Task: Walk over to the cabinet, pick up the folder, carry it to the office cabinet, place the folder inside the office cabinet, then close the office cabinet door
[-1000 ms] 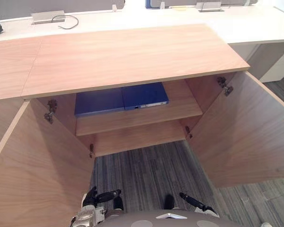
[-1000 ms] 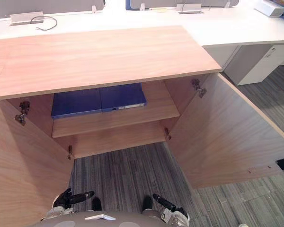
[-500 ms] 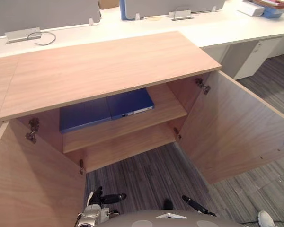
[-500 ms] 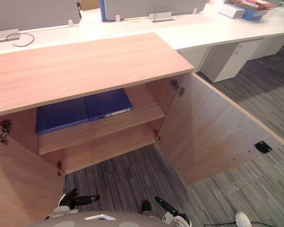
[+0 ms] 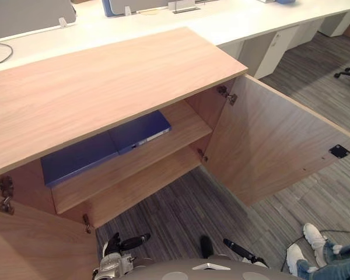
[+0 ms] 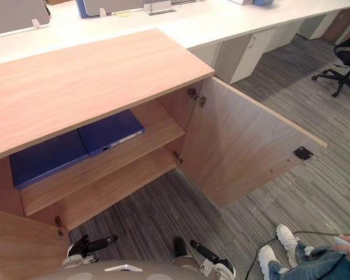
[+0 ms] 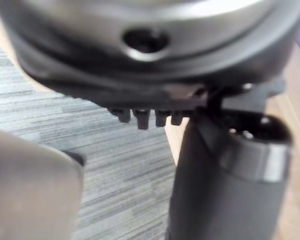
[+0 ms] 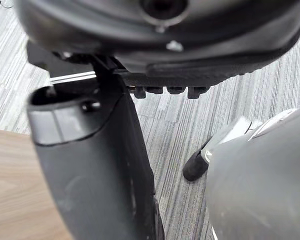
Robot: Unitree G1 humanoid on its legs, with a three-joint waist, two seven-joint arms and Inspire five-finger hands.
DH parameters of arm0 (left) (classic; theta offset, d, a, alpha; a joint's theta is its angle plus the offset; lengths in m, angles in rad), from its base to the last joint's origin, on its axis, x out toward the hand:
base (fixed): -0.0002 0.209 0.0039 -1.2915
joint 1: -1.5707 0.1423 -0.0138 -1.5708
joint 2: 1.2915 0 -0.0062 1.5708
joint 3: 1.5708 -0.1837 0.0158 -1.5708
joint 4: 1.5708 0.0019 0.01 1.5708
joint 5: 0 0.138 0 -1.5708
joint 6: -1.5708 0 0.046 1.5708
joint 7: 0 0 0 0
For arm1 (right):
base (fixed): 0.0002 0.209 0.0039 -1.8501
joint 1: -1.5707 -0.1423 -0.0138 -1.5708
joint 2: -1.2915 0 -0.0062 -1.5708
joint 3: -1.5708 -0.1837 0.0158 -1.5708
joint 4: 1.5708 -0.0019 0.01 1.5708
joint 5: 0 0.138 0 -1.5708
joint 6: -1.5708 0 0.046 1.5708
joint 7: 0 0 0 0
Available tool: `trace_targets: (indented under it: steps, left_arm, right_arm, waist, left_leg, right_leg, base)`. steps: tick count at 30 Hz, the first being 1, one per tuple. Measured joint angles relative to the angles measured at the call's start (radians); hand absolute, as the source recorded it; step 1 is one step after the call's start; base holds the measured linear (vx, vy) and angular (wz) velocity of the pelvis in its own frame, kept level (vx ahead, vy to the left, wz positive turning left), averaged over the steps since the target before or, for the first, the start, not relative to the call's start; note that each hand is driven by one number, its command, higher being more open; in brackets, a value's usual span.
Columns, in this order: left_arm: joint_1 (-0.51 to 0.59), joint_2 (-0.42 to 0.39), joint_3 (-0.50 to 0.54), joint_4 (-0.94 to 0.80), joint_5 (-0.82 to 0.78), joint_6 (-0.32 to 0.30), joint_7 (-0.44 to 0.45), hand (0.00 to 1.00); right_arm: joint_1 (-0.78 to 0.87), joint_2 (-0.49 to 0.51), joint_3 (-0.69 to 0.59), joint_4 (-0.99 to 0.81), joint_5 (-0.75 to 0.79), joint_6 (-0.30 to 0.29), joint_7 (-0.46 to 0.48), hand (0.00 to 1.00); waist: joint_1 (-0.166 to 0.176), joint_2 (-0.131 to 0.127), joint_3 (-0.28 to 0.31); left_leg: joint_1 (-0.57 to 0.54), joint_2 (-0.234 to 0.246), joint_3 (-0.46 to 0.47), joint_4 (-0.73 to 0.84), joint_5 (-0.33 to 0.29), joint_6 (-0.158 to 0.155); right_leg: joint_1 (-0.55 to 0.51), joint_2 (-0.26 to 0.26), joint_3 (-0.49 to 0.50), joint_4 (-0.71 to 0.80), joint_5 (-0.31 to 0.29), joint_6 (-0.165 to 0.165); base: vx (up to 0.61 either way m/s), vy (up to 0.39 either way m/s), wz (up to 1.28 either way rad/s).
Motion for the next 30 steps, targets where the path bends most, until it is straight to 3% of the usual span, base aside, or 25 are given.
trace_targets:
  steps: [6, 16, 18, 19, 21, 23, 24, 28, 29, 30]
  left_arm:
    - [0.004, -0.041, 0.027, -0.015, 0.002, -0.002, 0.001, 1.00]
    - [-0.005, -0.034, 0.006, -0.041, 0.067, -0.007, -0.005, 1.00]
    - [-0.006, -0.034, -0.002, -0.049, 0.068, -0.020, -0.009, 1.00]
    - [-0.004, -0.036, -0.005, -0.050, 0.068, -0.020, -0.008, 1.00]
    - [-0.003, -0.038, -0.013, -0.053, 0.066, -0.020, -0.007, 1.00]
    - [0.000, -0.034, -0.018, -0.054, 0.068, -0.020, -0.010, 1.00]
    - [-0.001, -0.032, -0.018, -0.052, 0.068, -0.022, -0.018, 1.00]
    - [-0.001, -0.027, -0.021, -0.036, 0.070, -0.020, -0.029, 1.00]
    - [-0.001, -0.024, -0.023, -0.033, 0.070, -0.019, -0.029, 1.00]
    - [-0.001, -0.022, -0.034, -0.033, 0.070, -0.019, -0.030, 1.00]
  right_arm:
    - [0.006, -0.015, 0.000, -0.018, -0.022, 0.000, 0.007, 1.00]
    - [0.004, -0.014, 0.078, -0.074, -0.032, 0.005, 0.006, 1.00]
    - [0.006, -0.010, 0.085, -0.107, -0.063, 0.014, 0.007, 1.00]
    - [0.006, -0.009, 0.074, -0.124, -0.063, 0.020, 0.009, 1.00]
    - [0.013, -0.005, 0.054, -0.149, -0.063, 0.019, 0.014, 1.00]
    - [0.024, 0.002, 0.042, -0.153, -0.066, 0.019, 0.015, 1.00]
    - [0.030, 0.014, 0.030, -0.152, -0.066, 0.019, 0.018, 1.00]
    - [0.029, 0.011, -0.035, -0.137, -0.068, 0.016, 0.024, 1.00]
    - [0.019, 0.007, -0.054, -0.123, -0.067, 0.017, 0.024, 1.00]
    - [0.000, 0.002, -0.073, -0.098, -0.066, 0.024, 0.024, 1.00]
  waist:
    - [0.023, 0.040, 0.006]
    - [0.024, 0.019, 0.049]
    - [0.022, 0.027, 0.070]
    - [0.020, 0.043, 0.079]
    - [0.015, 0.050, 0.090]
    - [0.017, 0.038, 0.087]
    - [0.018, 0.025, 0.082]
    - [-0.005, 0.029, 0.078]
    - [-0.008, 0.028, 0.078]
    - [-0.006, 0.030, 0.073]
  left_leg:
    - [0.068, 0.001, 0.047, -0.055, 0.005, 0.008]
    - [0.116, -0.003, 0.161, -0.018, -0.020, 0.028]
    - [0.116, 0.011, 0.203, 0.007, -0.033, 0.038]
    - [0.118, 0.022, 0.223, 0.016, -0.034, 0.040]
    - [0.145, 0.041, 0.243, 0.016, -0.032, 0.037]
    - [0.172, 0.055, 0.253, 0.014, -0.031, 0.019]
    - [0.182, 0.053, 0.253, 0.011, -0.031, 0.009]
    - [0.183, 0.054, 0.272, -0.048, -0.006, 0.014]
    - [0.179, 0.049, 0.288, -0.075, 0.004, 0.022]
    - [0.170, 0.057, 0.316, -0.095, 0.023, 0.014]
  right_leg:
    - [0.007, 0.008, 0.006, 0.021, -0.009, -0.014]
    - [-0.042, 0.021, -0.004, 0.138, -0.008, -0.013]
    - [-0.068, 0.007, -0.128, 0.192, -0.018, -0.029]
    - [-0.080, -0.019, -0.214, 0.233, -0.060, -0.091]
    - [-0.092, -0.072, -0.349, 0.382, -0.102, -0.135]
    - [-0.074, -0.112, -0.451, 0.453, -0.128, -0.121]
    - [-0.063, -0.101, -0.488, 0.451, -0.131, -0.110]
    - [-0.066, -0.048, -0.491, 0.342, -0.093, -0.092]
    - [-0.065, -0.025, -0.488, 0.271, -0.056, -0.096]
    - [-0.057, -0.020, -0.507, 0.196, -0.053, -0.119]
  base:
    - [0.05, 0.008, -0.20]
    - [-0.06, -0.002, -0.34]
    - [-0.18, -0.059, -0.47]
    - [-0.12, -0.037, -0.34]
    - [0.00, -0.024, -0.23]
    - [0.07, -0.069, -0.25]
    - [0.05, -0.118, -0.43]
    - [-0.03, -0.106, -0.52]
    - [-0.09, -0.057, -0.72]
    - [-0.14, -0.054, -0.68]
